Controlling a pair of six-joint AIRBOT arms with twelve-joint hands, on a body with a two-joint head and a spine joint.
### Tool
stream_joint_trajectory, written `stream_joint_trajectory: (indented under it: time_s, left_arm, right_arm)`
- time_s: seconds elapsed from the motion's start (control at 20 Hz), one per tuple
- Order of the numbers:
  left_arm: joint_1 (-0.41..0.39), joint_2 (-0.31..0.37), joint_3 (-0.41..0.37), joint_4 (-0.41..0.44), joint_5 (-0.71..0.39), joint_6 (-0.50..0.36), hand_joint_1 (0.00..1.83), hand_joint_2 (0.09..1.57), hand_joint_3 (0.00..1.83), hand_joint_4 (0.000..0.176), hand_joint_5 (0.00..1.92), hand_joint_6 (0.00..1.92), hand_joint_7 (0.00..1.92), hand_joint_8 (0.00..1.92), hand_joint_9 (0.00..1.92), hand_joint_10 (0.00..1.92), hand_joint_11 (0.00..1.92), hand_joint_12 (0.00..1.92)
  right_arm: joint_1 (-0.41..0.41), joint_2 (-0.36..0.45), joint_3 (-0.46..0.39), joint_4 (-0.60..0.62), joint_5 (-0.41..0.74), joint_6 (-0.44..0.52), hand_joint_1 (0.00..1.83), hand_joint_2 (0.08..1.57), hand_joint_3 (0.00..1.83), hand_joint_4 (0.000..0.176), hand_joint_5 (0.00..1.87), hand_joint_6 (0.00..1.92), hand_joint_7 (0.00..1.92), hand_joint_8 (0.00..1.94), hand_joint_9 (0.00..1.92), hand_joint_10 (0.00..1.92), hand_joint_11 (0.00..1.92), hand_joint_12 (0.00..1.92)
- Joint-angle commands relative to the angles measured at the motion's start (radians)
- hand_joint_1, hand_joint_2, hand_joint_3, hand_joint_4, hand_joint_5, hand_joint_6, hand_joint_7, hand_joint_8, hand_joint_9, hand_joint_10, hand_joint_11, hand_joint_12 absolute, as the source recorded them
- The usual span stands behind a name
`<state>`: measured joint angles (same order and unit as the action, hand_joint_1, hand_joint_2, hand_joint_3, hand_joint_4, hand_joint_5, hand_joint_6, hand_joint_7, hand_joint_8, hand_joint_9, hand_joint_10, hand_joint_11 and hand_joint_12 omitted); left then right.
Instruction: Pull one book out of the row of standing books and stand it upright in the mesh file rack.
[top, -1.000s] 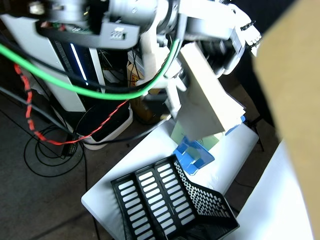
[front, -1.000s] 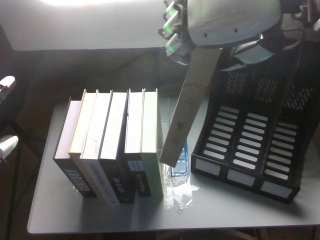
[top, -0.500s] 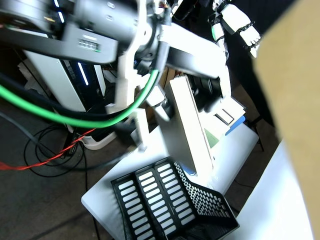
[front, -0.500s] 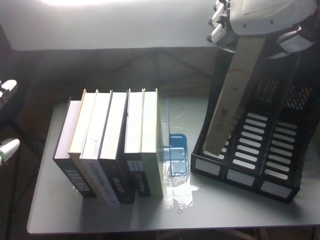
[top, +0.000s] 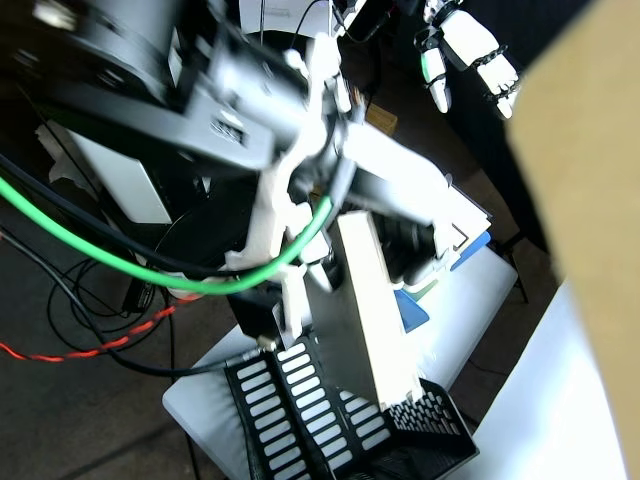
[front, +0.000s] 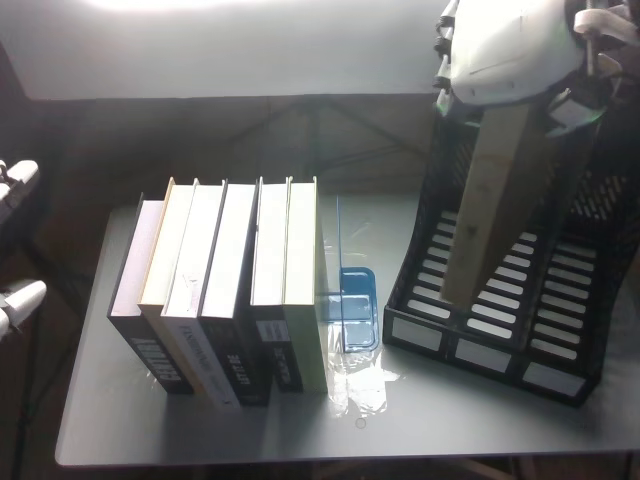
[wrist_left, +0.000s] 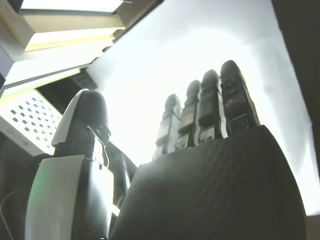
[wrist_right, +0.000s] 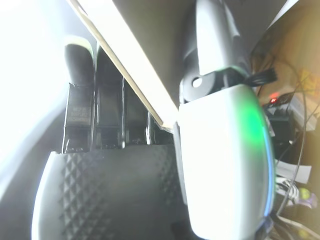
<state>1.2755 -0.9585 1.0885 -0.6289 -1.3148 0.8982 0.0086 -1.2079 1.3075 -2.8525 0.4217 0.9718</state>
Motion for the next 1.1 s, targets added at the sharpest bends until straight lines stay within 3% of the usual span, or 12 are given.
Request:
stream_joint_trajectory:
  time_s: [0.0, 0.15, 0.3, 0.35, 0.5, 0.55, 0.65, 0.8, 0.85, 1.0, 1.05]
  left_arm:
    - [-0.004, 0.001, 0.006, -0.004, -0.111, -0.003, 0.59, 1.36, 0.00, 0.085, 0.00, 0.00, 0.00, 0.00, 0.00, 0.00, 0.00, 0.00]
    - [-0.004, -0.005, 0.009, -0.004, -0.108, -0.004, 0.57, 1.37, 0.00, 0.081, 0.00, 0.00, 0.00, 0.00, 0.00, 0.00, 0.00, 0.00]
    - [-0.004, -0.013, 0.016, 0.000, -0.102, -0.011, 0.59, 1.36, 0.00, 0.084, 0.00, 0.00, 0.00, 0.00, 0.00, 0.00, 0.00, 0.00]
    - [-0.004, -0.016, 0.019, 0.002, -0.102, -0.014, 0.57, 1.36, 0.00, 0.087, 0.00, 0.00, 0.00, 0.00, 0.00, 0.00, 0.00, 0.00]
    - [-0.004, -0.020, 0.023, 0.004, -0.101, -0.017, 0.55, 1.37, 0.00, 0.091, 0.00, 0.00, 0.00, 0.00, 0.00, 0.00, 0.00, 0.00]
    - [-0.004, -0.022, 0.025, 0.006, -0.101, -0.017, 0.56, 1.37, 0.00, 0.083, 0.00, 0.00, 0.00, 0.00, 0.00, 0.00, 0.00, 0.00]
    - [-0.006, -0.029, 0.032, 0.014, -0.096, -0.024, 0.57, 1.36, 0.00, 0.080, 0.00, 0.00, 0.00, 0.00, 0.00, 0.00, 0.00, 0.00]
    - [-0.014, -0.038, 0.041, 0.021, -0.091, -0.028, 0.59, 1.35, 0.00, 0.068, 0.00, 0.00, 0.00, 0.00, 0.00, 0.00, 0.00, 0.00]
    - [-0.015, -0.040, 0.044, 0.023, -0.089, -0.031, 0.57, 1.36, 0.00, 0.071, 0.00, 0.00, 0.00, 0.00, 0.00, 0.00, 0.00, 0.00]
    - [-0.020, -0.045, 0.049, 0.033, -0.087, -0.033, 0.57, 1.36, 0.00, 0.078, 0.00, 0.00, 0.00, 0.00, 0.00, 0.00, 0.00, 0.00]
    - [-0.020, -0.046, 0.050, 0.035, -0.087, -0.033, 0.54, 1.37, 0.00, 0.088, 0.00, 0.00, 0.00, 0.00, 0.00, 0.00, 0.00, 0.00]
  right_arm:
    - [0.001, -0.003, 0.018, -0.062, -0.106, 0.024, 1.35, 1.20, 0.00, 0.000, 0.80, 1.19, 0.82, 1.28, 0.75, 1.47, 0.58, 1.66]
    - [-0.024, -0.049, 0.071, -0.160, -0.128, 0.101, 1.34, 1.22, 0.00, 0.000, 0.82, 1.10, 0.74, 1.41, 0.69, 1.58, 0.62, 1.73]
    - [-0.047, -0.102, 0.138, -0.160, -0.141, 0.103, 1.33, 1.24, 0.00, 0.000, 0.77, 1.15, 0.69, 1.51, 0.65, 1.63, 0.54, 1.76]
    - [-0.054, -0.130, 0.168, -0.160, -0.153, 0.103, 1.35, 1.22, 0.00, 0.000, 0.80, 1.06, 0.76, 1.44, 0.71, 1.57, 0.61, 1.73]
    - [-0.061, -0.181, 0.231, -0.160, -0.171, 0.103, 1.33, 1.25, 0.00, 0.000, 0.74, 1.18, 0.73, 1.48, 0.61, 1.65, 0.46, 1.79]
    - [-0.063, -0.197, 0.254, -0.160, -0.176, 0.104, 1.32, 1.27, 0.00, 0.000, 0.72, 1.25, 0.72, 1.51, 0.56, 1.69, 0.39, 1.77]
    - [-0.074, -0.227, 0.309, -0.160, -0.190, 0.116, 1.32, 1.27, 0.00, 0.000, 0.73, 1.19, 0.69, 1.53, 0.55, 1.74, 0.41, 1.82]
    - [-0.123, -0.264, 0.387, -0.160, -0.218, 0.152, 1.33, 1.26, 0.00, 0.000, 0.74, 1.20, 0.72, 1.49, 0.58, 1.69, 0.37, 1.77]
    - [-0.131, -0.278, 0.407, -0.160, -0.222, 0.156, 1.32, 1.27, 0.00, 0.000, 0.73, 1.24, 0.68, 1.52, 0.55, 1.71, 0.30, 1.77]
    - [-0.136, -0.300, 0.458, -0.160, -0.226, 0.179, 1.34, 1.24, 0.00, 0.000, 0.77, 1.09, 0.73, 1.48, 0.63, 1.63, 0.38, 1.65]
    - [-0.136, -0.303, 0.470, -0.160, -0.226, 0.184, 1.34, 1.24, 0.00, 0.000, 0.76, 1.07, 0.73, 1.49, 0.63, 1.65, 0.42, 1.66]
